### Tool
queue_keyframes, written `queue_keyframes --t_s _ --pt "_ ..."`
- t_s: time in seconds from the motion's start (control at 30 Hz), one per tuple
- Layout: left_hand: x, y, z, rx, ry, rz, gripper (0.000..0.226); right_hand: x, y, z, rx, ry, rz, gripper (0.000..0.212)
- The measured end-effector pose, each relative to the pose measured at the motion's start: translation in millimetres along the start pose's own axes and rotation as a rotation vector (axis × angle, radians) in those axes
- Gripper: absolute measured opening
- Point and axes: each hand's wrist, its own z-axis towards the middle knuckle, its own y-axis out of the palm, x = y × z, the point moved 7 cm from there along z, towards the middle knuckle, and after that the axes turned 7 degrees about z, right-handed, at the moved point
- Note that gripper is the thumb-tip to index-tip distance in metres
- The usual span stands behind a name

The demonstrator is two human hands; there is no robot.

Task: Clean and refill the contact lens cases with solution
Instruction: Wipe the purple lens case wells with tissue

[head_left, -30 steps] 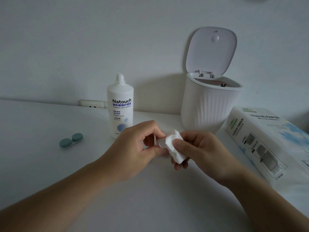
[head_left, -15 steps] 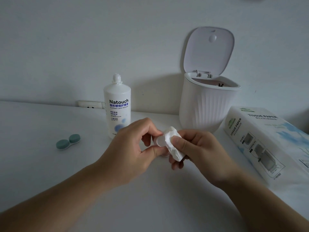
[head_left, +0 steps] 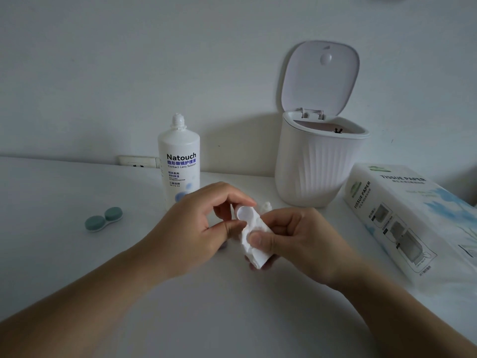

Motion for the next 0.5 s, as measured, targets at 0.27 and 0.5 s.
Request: queue_keyframes --t_s 0.27,0.5 --pt "-15.9 -21.8 5.2 0.203 -0.167 -0.271 0.025 -9.0 -12.8 0.8 0.123 -0.07 0.068 0.016" --pt "-17.4 3.9 0.7 -0.044 -0.313 -0.433 0.038 -13.2 -31.1 -2.3 0.32 -0.12 0.132 0.03"
